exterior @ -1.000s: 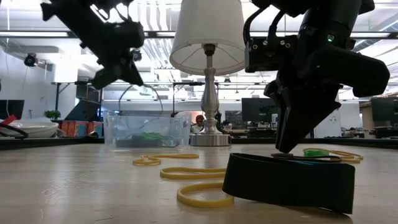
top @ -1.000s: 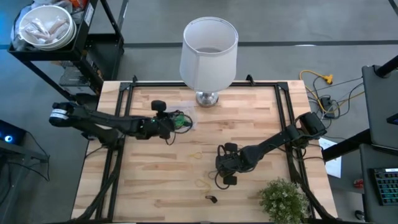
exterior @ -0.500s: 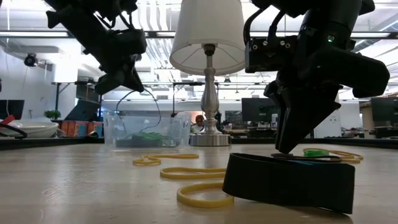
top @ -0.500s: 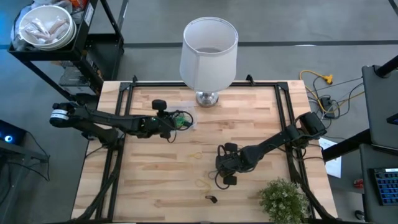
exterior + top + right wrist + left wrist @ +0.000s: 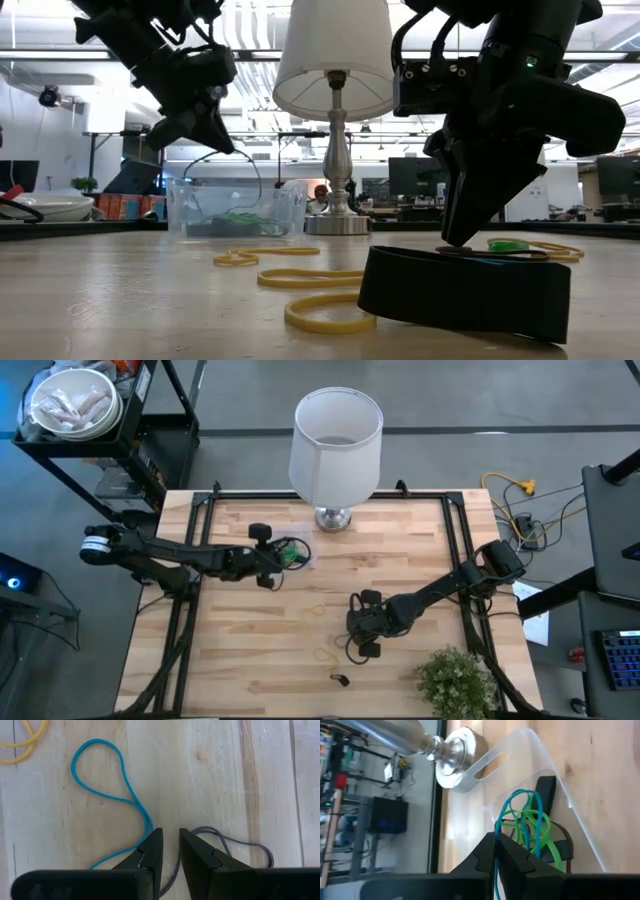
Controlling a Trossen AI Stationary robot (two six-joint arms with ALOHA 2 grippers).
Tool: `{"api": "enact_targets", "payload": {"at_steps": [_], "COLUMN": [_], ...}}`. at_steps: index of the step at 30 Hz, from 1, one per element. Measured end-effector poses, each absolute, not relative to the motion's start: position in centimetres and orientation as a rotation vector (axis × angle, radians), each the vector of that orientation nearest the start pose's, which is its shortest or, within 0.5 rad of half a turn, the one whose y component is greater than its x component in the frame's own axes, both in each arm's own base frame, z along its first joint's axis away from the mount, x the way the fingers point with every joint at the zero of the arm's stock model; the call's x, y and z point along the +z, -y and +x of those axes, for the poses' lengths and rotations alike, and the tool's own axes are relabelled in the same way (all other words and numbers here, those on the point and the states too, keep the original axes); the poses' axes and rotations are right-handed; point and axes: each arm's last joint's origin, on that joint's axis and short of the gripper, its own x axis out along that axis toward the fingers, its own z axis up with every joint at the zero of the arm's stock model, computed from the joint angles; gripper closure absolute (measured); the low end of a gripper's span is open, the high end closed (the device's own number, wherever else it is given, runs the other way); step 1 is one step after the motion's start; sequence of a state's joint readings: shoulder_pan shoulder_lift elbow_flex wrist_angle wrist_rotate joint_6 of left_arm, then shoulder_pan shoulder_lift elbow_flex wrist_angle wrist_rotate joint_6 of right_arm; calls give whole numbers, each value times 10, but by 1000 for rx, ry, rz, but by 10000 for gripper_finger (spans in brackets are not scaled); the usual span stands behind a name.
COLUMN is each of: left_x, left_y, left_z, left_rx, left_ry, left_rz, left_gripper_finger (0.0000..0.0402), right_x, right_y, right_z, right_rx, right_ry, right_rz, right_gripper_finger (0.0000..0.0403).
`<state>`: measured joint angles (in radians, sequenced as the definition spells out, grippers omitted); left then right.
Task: Pick and place rubber bands into bin
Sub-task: Put the blue rubber band into the transparent bin
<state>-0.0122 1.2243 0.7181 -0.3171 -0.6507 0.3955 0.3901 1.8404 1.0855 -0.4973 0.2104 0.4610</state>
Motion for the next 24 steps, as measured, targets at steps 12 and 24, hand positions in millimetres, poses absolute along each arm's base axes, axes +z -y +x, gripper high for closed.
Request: {"api": "enact_targets", "payload": {"at_steps": [12,24], "left_x": [217,216], "left_y": [-31,-38], "left_z": [234,234], "left_rx": [410,377], "left_ry": [-929,-931], "left_rz": [537,498], "left_gripper_finger": [401,401], "right_x": [142,142], "right_y": [-124,-124], "right_z": [317,317], "right_rx": [-121,-120], "right_ry": [-1191,-1190], "right_rz": [34,35], "right_gripper_finger": [346,346]}}
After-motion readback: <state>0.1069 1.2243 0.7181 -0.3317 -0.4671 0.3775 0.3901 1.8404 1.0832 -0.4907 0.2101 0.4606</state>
